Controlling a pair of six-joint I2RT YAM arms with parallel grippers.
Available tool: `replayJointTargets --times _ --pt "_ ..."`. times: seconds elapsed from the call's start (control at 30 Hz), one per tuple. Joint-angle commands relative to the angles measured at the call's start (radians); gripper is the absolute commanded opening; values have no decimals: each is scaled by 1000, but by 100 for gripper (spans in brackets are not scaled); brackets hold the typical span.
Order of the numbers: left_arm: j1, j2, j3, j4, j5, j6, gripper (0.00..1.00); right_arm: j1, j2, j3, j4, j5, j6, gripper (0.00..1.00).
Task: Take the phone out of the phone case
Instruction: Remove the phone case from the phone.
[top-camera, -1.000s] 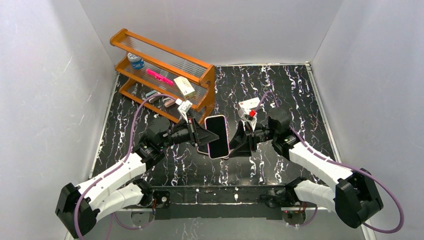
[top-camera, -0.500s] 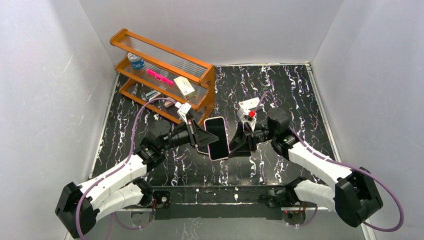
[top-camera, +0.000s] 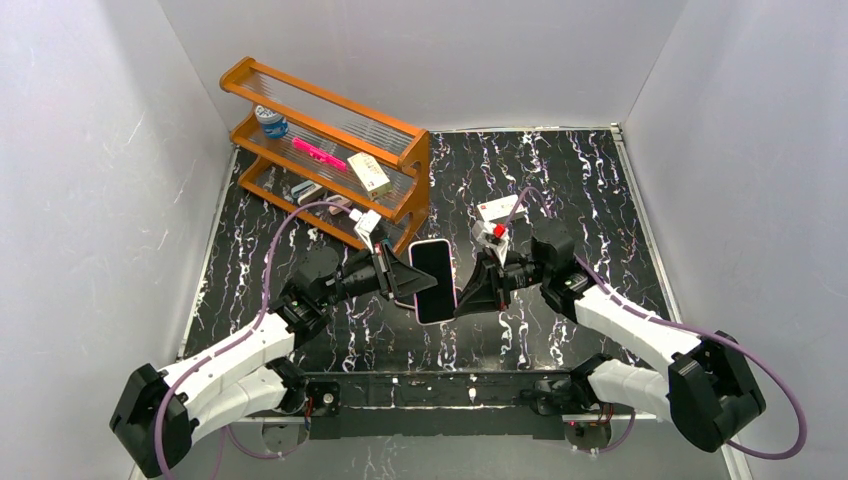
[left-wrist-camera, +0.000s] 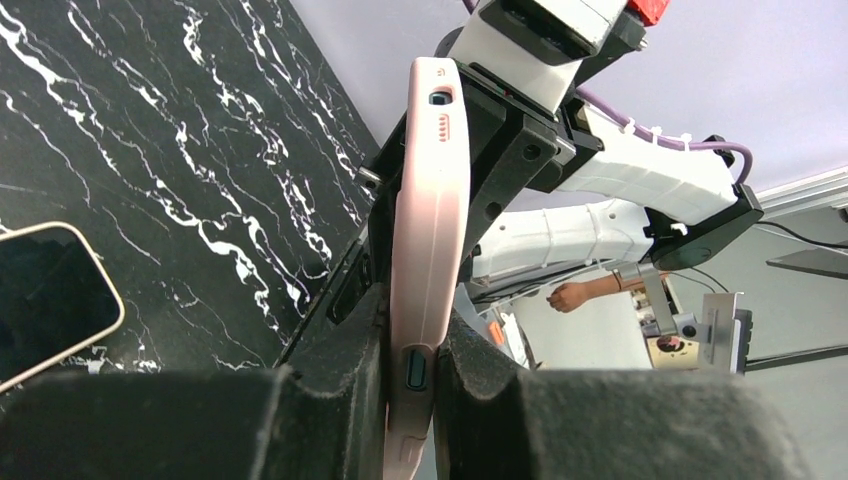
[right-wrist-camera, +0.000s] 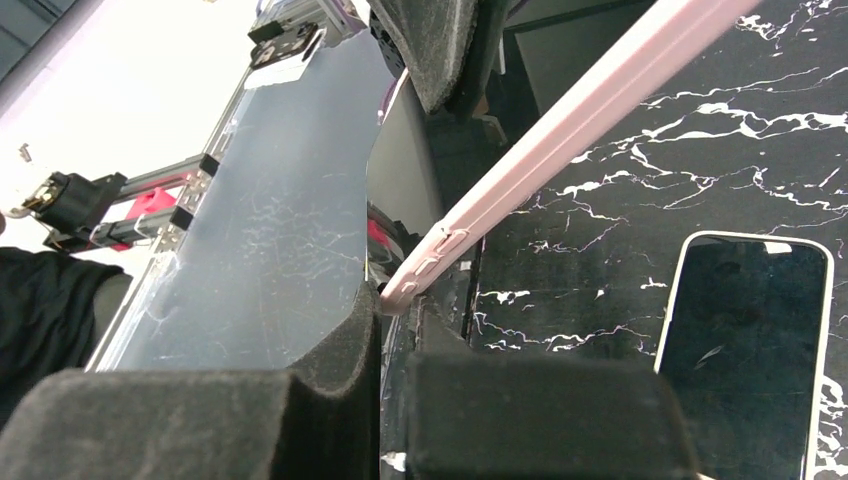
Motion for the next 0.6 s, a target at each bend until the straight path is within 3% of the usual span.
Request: replayJointTargets --times 0.0,0.27,0.57 --pt "-3 -9 -12 89 -56 -159 0 51 -26 -11 86 23 -216 1" --pt "-3 -12 -58 148 -115 -294 0 98 -17 44 -58 128 -530 1" --pt "-2 -12 -71 173 -130 -351 0 120 -1 77 -90 173 -691 1"
